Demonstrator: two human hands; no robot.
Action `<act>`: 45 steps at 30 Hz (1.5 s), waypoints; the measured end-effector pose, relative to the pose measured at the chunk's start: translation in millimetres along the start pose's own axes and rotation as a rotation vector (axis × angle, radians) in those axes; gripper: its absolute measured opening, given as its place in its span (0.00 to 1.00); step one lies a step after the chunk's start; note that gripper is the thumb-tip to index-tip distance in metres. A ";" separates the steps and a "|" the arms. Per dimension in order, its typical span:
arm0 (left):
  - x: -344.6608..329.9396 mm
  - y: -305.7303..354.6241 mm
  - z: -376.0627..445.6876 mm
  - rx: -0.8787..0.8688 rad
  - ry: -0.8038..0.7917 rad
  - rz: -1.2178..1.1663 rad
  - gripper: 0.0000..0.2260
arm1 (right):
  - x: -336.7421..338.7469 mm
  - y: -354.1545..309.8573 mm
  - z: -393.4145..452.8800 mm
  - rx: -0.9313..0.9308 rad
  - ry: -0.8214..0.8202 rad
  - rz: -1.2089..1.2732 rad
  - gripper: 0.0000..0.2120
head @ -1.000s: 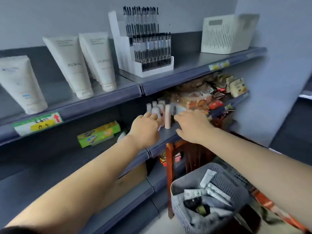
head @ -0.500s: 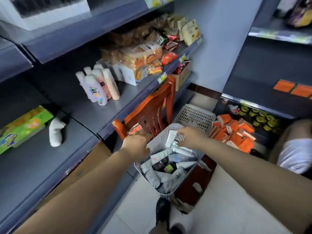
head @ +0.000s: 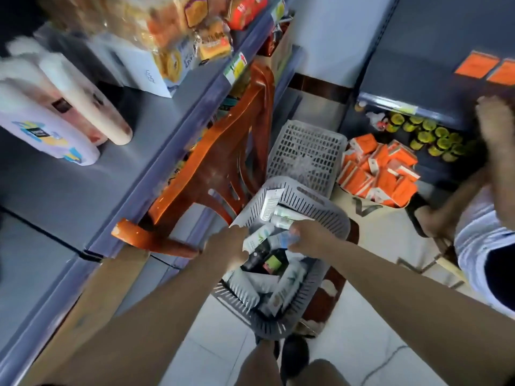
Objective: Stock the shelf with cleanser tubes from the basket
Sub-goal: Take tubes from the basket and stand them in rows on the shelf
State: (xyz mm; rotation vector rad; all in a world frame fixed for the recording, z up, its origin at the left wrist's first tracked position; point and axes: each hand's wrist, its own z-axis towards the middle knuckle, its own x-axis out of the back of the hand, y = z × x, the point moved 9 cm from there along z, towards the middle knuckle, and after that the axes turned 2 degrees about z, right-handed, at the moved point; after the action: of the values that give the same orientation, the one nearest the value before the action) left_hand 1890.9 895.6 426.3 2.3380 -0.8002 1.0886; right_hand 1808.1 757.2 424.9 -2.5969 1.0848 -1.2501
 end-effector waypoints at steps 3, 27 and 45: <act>-32.0 -9.5 34.2 0.002 -0.073 -0.008 0.24 | -15.9 20.4 27.3 -0.115 -0.041 0.017 0.17; -182.5 -53.0 146.2 0.299 -0.025 -0.436 0.24 | -108.4 153.6 184.1 -0.547 0.092 0.093 0.31; -91.1 -41.3 103.9 0.285 0.374 -0.962 0.10 | -18.0 115.9 122.6 -0.248 0.375 0.149 0.08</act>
State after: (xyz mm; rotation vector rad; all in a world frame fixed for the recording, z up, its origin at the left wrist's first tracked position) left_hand 1926.4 892.8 286.5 2.1674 0.6116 1.1327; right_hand 1821.1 652.8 291.8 -2.4387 1.5550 -1.7082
